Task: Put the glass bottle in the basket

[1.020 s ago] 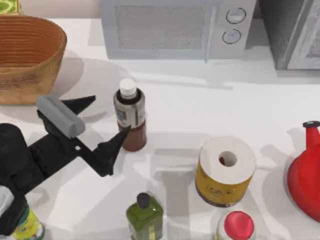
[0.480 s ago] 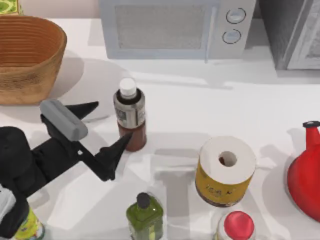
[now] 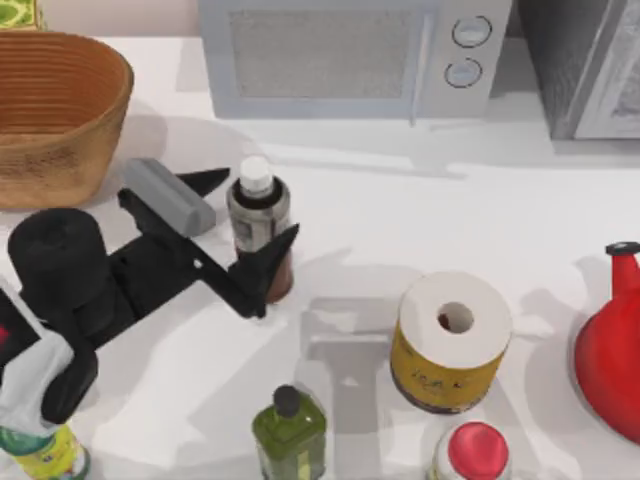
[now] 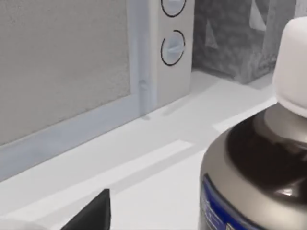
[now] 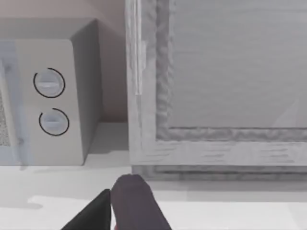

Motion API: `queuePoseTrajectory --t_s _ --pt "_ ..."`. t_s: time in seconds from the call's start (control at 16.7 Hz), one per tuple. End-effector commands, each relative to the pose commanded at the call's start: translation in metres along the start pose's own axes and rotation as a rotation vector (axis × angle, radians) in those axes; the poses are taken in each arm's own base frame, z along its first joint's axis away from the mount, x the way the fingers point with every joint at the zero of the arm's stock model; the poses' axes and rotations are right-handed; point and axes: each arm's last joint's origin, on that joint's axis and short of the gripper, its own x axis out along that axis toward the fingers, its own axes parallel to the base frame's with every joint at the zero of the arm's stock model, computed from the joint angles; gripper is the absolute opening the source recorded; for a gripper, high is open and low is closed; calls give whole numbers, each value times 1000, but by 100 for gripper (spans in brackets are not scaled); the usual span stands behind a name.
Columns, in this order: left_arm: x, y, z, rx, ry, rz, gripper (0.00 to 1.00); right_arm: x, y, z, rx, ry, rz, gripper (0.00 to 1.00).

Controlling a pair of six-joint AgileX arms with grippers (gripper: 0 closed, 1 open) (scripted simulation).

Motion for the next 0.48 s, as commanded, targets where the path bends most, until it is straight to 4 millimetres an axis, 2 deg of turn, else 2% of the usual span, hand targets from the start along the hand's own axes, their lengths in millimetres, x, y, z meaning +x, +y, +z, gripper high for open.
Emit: queuePoseTrajectory --t_s 0.24,0.48 --pt "21 -5 -9 1 2 0 100 0 0 0 0 0 0 100" --pt "24 -7 -13 0 4 1 100 0 0 0 0 0 0 100"
